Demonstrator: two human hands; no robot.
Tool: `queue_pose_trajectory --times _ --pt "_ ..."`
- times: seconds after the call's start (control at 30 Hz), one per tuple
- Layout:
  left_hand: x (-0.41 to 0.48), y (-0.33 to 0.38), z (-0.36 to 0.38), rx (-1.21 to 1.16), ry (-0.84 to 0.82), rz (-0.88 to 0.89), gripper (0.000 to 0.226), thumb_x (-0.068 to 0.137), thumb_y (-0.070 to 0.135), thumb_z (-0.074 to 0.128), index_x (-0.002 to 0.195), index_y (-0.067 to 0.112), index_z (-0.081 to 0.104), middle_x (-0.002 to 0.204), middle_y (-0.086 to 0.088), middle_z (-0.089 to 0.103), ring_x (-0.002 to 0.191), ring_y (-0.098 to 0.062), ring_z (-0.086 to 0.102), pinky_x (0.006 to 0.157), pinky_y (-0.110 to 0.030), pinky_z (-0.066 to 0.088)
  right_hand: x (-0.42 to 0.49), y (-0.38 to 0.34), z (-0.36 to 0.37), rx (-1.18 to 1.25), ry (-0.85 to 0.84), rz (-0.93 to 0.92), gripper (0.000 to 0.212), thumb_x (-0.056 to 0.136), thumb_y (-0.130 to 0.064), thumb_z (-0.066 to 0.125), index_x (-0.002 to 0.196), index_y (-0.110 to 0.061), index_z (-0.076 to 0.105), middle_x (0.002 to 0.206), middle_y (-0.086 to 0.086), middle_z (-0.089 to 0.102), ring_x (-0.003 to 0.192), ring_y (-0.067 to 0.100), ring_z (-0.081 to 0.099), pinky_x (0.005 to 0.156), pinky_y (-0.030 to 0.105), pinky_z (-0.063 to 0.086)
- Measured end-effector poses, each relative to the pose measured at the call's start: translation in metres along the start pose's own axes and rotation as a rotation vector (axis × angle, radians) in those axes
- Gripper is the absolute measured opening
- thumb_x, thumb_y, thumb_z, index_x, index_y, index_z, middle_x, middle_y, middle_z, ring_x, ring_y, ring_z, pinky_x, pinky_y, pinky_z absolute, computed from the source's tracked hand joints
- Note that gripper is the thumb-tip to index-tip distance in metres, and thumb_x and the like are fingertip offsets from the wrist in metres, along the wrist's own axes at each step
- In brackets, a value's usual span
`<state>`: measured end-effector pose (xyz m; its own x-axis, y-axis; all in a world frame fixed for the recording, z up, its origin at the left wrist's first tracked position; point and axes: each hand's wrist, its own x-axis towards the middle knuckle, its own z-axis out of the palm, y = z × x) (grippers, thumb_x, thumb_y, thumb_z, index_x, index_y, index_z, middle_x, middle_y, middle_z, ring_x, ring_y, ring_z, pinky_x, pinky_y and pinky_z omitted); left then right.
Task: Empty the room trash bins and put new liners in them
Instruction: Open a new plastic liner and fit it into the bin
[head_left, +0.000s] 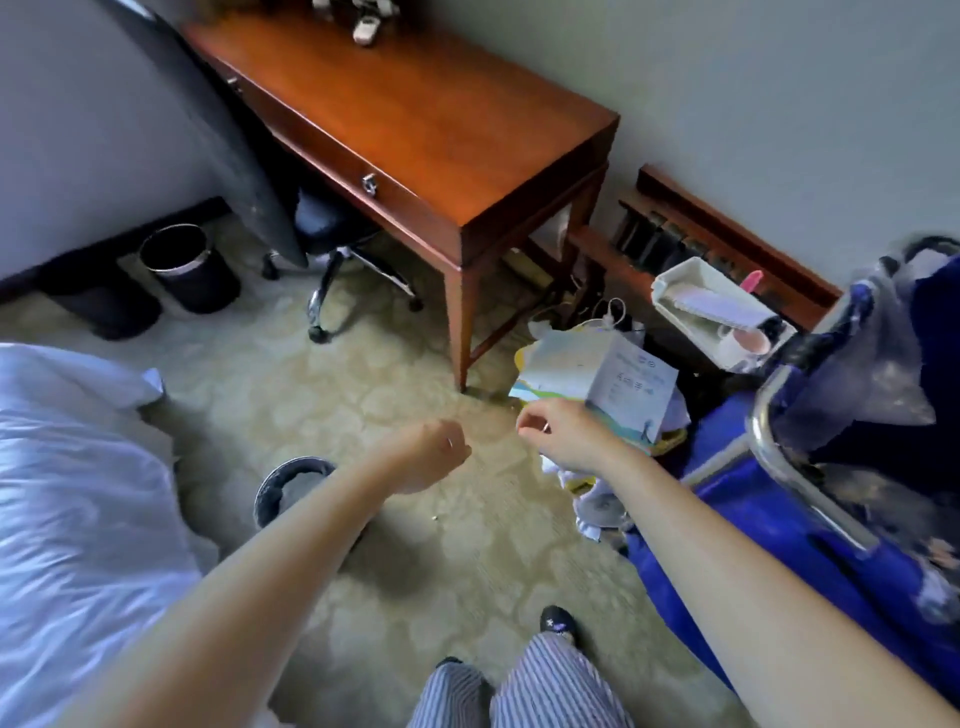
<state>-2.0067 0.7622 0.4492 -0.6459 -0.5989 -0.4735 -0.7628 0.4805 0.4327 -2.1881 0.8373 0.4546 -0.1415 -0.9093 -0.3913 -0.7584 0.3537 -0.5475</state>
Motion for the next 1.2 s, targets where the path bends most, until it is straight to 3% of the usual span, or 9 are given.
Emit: queue_pose_trajectory --times 0.1,0.27,0.47,0.57,0.67,0.8,0.9,1.03,1.2 --pt "-0.009 -0.054 0.002 -0.073 -0.01 -0.106 0.029 0.098 0.028 0.043 0.11 0.008 0.061 0.107 -0.01 0.064 0.096 -0.027 0.06 0.085 -0.035 0.047 0.024 -0.024 0.026 -0.072 -0.108 -0.038 0.021 0.094 -0.021 0.051 0.103 -0.01 0.066 0.097 0.005 0.065 0.086 0.018 0.053 0.069 0.026 0.036" --pt "-0.008 -0.109 0.004 -0.227 0.014 -0.231 0.03 0.099 0.027 0.043 0.107 0.004 0.061 0.095 -0.008 0.06 0.086 -0.02 0.054 0.08 -0.031 0.043 0.065 -0.048 0.06 -0.081 -0.234 -0.045 0.019 0.093 -0.02 0.051 0.099 -0.01 0.067 0.093 0.005 0.066 0.086 0.021 0.057 0.073 0.029 0.042" --pt "0.019 -0.131 -0.008 -0.25 -0.039 -0.308 0.031 0.1 0.026 0.042 0.11 0.003 0.06 0.104 -0.01 0.059 0.103 -0.027 0.055 0.08 -0.028 0.039 0.122 -0.06 0.077 -0.064 -0.324 -0.041 0.018 0.093 -0.021 0.051 0.099 -0.013 0.066 0.101 0.003 0.066 0.087 0.016 0.054 0.075 0.027 0.041" --pt "0.041 -0.139 -0.014 -0.238 -0.065 -0.311 0.028 0.099 0.026 0.043 0.106 0.006 0.061 0.105 -0.012 0.062 0.1 -0.028 0.057 0.081 -0.03 0.041 0.147 -0.06 0.078 -0.049 -0.336 -0.021 0.014 0.093 -0.021 0.05 0.093 -0.017 0.063 0.098 0.002 0.065 0.088 0.017 0.057 0.075 0.029 0.045" --pt "0.056 -0.145 -0.02 -0.204 -0.073 -0.311 0.019 0.099 0.025 0.042 0.09 0.015 0.055 0.089 -0.008 0.056 0.085 -0.023 0.054 0.071 -0.03 0.037 0.166 -0.061 0.08 -0.047 -0.359 -0.003 0.012 0.094 -0.021 0.05 0.09 -0.018 0.061 0.093 0.0 0.063 0.085 0.017 0.057 0.07 0.029 0.044" --pt "0.065 -0.152 -0.028 -0.162 -0.07 -0.32 0.023 0.1 0.028 0.04 0.093 0.015 0.057 0.086 -0.004 0.053 0.079 -0.018 0.047 0.063 -0.026 0.03 0.186 -0.068 0.088 -0.043 -0.391 0.02 0.014 0.093 -0.021 0.049 0.092 -0.018 0.063 0.091 0.0 0.062 0.087 0.02 0.058 0.076 0.031 0.046" --pt "0.072 -0.166 -0.03 -0.172 -0.118 -0.301 0.03 0.1 0.029 0.039 0.101 0.01 0.062 0.091 -0.004 0.058 0.084 -0.021 0.051 0.066 -0.03 0.033 0.198 -0.074 0.099 -0.017 -0.404 0.047 0.016 0.094 -0.021 0.049 0.095 -0.016 0.064 0.09 0.0 0.062 0.086 0.019 0.058 0.077 0.033 0.047" --pt "0.08 -0.197 -0.024 -0.218 -0.16 -0.263 0.026 0.1 0.025 0.04 0.084 0.008 0.053 0.086 -0.012 0.057 0.081 -0.024 0.053 0.066 -0.031 0.036 0.213 -0.081 0.125 0.013 -0.392 0.113 0.014 0.092 -0.022 0.05 0.092 -0.018 0.063 0.096 0.003 0.067 0.09 0.022 0.062 0.082 0.037 0.051" --pt "0.081 -0.254 -0.017 -0.191 -0.224 -0.2 0.029 0.099 0.027 0.04 0.096 0.003 0.056 0.096 -0.017 0.064 0.09 -0.032 0.059 0.076 -0.036 0.046 0.228 -0.105 0.166 0.093 -0.355 0.242 0.016 0.093 -0.02 0.05 0.097 -0.015 0.064 0.1 0.004 0.066 0.095 0.023 0.059 0.083 0.033 0.047"
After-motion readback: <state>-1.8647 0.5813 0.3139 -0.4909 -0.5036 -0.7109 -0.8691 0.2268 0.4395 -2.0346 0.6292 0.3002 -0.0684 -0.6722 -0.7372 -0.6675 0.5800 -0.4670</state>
